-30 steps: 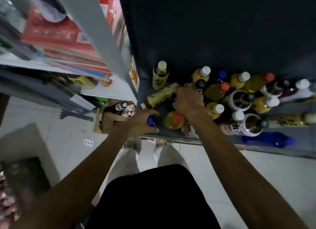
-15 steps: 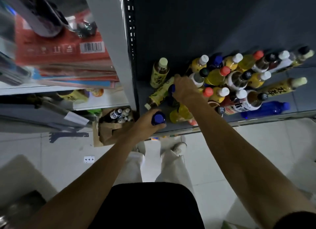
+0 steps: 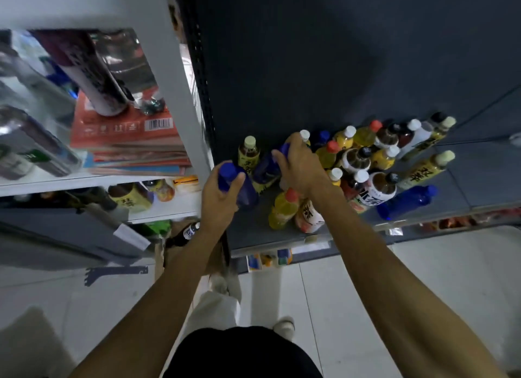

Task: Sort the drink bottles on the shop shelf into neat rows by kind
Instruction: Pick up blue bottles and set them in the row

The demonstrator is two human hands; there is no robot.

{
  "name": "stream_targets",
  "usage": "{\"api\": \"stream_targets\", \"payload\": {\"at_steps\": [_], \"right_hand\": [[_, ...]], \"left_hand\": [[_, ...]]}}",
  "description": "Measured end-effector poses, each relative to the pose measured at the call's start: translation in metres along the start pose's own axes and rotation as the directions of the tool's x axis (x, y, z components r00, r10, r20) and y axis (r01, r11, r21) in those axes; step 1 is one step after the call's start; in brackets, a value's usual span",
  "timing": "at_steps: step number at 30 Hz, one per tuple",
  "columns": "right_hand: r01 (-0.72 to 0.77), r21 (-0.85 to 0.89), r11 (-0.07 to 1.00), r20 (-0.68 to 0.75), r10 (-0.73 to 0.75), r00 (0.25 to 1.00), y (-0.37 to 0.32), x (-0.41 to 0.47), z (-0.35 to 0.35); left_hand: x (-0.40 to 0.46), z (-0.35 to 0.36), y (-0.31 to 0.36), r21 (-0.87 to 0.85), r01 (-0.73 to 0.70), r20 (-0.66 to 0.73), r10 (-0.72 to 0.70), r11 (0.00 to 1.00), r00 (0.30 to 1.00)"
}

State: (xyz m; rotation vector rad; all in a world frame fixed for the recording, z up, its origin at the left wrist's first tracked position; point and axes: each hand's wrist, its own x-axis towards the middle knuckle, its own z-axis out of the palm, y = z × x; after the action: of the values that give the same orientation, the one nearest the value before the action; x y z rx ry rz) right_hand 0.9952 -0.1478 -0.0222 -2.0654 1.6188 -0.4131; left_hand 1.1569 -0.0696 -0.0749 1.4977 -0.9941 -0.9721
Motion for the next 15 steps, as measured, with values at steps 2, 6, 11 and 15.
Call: {"api": "stream_targets", "payload": {"at_steps": [2, 6, 11, 15], "right_hand": [[0.081, 0.184, 0.980, -0.129, -0.058, 0.990, -0.005, -0.009, -0.018], [0.154, 0.419, 0.895, -0.334, -0.005, 0.942, -0.007, -0.036, -0.048], [0.217, 0.717, 0.663, -0.447, 0.198, 0.872, 0.000, -0.082, -0.076], [0.251, 0.818, 0.517, -0.448, 0.299, 0.843, 0.018, -0.124, -0.101]], "left_hand": [[-0.008, 0.004, 0.020, 0.007, -0.076, -0.048, 0.077, 0.997, 0.996], [-0.033, 0.018, 0.070, -0.088, -0.185, -0.211, 0.163, 0.979, 0.964], [-0.064, 0.040, 0.120, -0.072, -0.288, -0.237, 0.264, 0.955, 0.935], [-0.083, 0.062, 0.123, -0.200, -0.211, -0.026, 0.210, 0.957, 0.977]]}}
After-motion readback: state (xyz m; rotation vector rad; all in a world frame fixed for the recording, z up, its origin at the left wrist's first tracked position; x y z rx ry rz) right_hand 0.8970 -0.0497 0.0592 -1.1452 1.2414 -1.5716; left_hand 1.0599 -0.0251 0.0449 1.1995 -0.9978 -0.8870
